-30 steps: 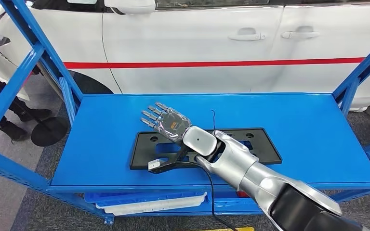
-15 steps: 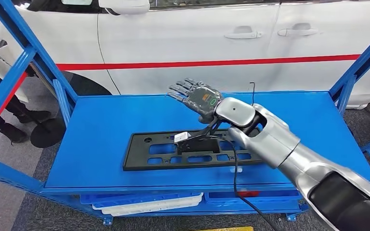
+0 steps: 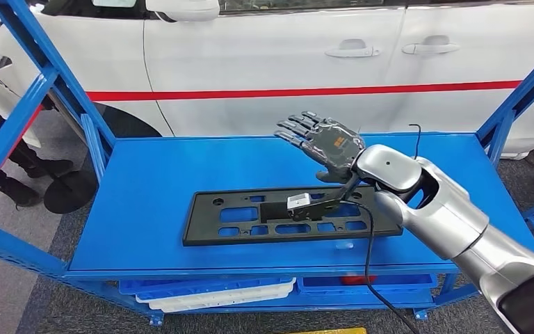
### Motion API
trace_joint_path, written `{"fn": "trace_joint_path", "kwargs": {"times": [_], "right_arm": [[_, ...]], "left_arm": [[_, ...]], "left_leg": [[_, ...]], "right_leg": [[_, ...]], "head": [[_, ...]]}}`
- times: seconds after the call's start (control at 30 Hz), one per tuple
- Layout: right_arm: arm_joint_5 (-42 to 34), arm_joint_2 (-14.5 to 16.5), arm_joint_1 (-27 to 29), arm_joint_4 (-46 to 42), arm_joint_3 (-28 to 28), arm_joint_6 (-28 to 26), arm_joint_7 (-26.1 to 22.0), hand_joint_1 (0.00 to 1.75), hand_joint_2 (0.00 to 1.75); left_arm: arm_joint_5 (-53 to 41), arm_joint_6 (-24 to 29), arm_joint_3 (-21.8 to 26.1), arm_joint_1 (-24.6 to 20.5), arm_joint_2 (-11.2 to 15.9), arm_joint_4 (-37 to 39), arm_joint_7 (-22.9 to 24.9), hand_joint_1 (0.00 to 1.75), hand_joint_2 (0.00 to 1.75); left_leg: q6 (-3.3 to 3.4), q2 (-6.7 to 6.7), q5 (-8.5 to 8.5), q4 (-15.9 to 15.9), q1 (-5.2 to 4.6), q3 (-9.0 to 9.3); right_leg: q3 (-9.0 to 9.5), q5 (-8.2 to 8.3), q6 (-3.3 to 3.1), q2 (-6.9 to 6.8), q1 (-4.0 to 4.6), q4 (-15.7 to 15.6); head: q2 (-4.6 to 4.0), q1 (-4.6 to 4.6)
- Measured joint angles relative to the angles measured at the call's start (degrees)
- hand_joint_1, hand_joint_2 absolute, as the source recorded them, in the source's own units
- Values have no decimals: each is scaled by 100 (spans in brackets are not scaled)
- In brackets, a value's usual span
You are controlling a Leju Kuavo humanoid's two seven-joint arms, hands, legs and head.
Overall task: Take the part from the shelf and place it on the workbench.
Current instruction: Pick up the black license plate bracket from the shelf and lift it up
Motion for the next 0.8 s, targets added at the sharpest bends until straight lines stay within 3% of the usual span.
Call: {"fn": "trace_joint_path", "kwargs": {"times": [0.4,0.8], "right_arm": [[-716,-397,1093,-731,-518,367,110,0,175],[-1800,-1291,1441,-1398,-1154,1061,95,0,175]], "left_arm": [[150,5,2,-36,72,0,70,0,0],[243,29,39,-24,142,0,152,0,0]], "left_leg": [[2,0,-1,0,-6,1],[8,-2,-5,0,-12,3]], "right_leg": [[4,0,1,-2,-6,-3],[6,3,7,-2,-26,-4]], "head": [[0,0],[0,0]]}}
